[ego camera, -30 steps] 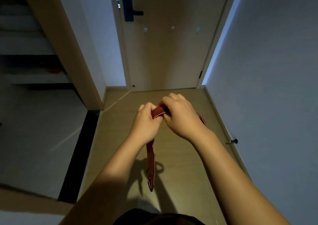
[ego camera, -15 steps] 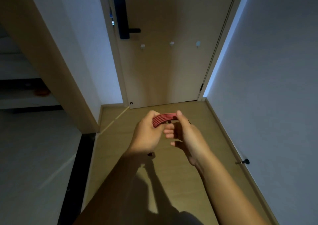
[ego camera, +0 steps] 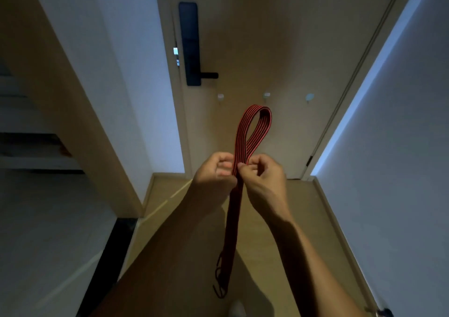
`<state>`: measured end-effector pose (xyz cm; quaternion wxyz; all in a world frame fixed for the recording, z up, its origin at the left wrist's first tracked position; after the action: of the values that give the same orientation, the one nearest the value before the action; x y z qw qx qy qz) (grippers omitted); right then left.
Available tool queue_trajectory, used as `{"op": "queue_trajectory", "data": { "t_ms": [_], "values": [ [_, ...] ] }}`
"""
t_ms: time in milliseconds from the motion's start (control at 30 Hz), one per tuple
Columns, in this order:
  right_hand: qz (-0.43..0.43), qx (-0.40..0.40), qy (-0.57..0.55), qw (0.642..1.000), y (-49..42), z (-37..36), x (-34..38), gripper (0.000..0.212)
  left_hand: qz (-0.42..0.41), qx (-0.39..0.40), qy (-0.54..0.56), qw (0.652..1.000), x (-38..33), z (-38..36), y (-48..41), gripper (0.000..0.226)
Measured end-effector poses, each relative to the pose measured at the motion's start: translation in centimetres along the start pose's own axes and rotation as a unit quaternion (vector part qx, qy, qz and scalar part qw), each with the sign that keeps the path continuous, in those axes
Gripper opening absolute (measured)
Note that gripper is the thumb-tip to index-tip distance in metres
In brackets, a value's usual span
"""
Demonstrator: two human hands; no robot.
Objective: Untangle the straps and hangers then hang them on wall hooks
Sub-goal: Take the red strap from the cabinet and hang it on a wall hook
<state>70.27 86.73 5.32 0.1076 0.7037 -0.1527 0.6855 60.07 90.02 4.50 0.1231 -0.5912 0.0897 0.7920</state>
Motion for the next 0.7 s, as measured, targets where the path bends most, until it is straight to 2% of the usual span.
{"op": "queue_trajectory", "data": {
  "t_ms": [133,200,400,500,700],
  "values": [
    [0.078,0.008,0.138,0.987,-7.7,0.8,0.8,0.027,-0.057,-0.037,0.033,0.997,-3.9,-0.8,-7.6,0.017],
    [0.103,0.029,0.165,0.980,-11.0,1.3,1.4,0.028,-0.080,-0.041,0.008,0.996,-4.8,-1.3,-11.2,0.012],
    [0.112,0.068,0.079,0.988,-20.5,1.5,2.7,0.019,-0.141,-0.020,-0.038,0.989,-6.6,-1.2,-20.3,0.014],
    [0.114,0.071,0.066,0.989,-25.2,0.8,2.9,0.013,-0.142,-0.013,-0.012,0.990,-7.4,-0.4,-24.8,0.018],
    [0.143,0.068,0.029,0.987,-34.7,-2.3,3.7,0.016,-0.137,-0.028,-0.035,0.990,-8.5,2.7,-34.5,0.027]
  ]
}}
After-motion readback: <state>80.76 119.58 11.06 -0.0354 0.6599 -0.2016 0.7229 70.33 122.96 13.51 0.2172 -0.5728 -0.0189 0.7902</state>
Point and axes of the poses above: each hand's wrist, its own y-axis away from the middle knuckle, its own z-axis out of the back of the hand, x = y × z, the point moved 1 cm from there along -y, towards the middle knuckle, and after that the axes turned 9 degrees about -y, right-handed, at the moved point
